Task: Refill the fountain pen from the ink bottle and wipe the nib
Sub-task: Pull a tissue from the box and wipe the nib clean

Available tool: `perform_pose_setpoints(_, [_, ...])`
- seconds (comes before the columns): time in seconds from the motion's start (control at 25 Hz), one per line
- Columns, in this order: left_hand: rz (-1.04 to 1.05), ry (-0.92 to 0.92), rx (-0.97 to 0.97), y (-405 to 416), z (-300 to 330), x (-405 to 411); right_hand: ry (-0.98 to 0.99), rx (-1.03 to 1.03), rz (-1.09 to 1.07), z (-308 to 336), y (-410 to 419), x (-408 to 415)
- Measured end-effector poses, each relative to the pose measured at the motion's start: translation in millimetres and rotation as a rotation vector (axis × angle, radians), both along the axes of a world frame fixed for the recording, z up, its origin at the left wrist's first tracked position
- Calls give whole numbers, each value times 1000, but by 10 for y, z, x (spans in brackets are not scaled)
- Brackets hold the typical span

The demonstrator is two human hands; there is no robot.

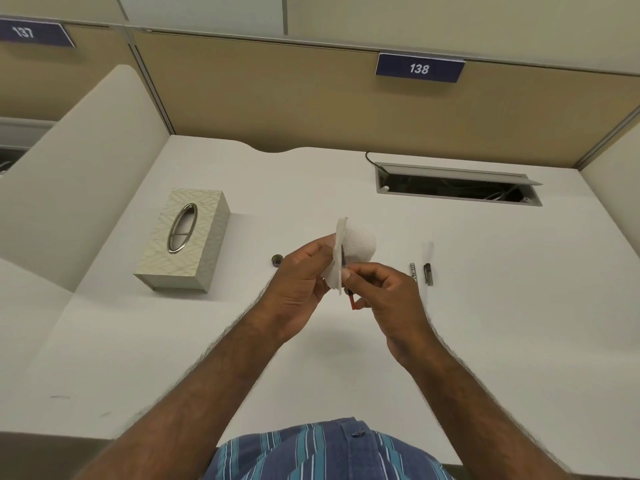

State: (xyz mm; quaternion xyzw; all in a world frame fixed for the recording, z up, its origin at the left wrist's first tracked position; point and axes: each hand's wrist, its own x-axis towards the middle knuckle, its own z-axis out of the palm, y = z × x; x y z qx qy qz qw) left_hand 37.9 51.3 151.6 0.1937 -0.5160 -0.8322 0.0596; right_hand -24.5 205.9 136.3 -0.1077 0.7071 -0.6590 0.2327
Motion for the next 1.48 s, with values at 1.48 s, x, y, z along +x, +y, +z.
perform_pose_setpoints(1.48, [96,-47,-307,-265,138,-89,141,28,-126,26,-101,158])
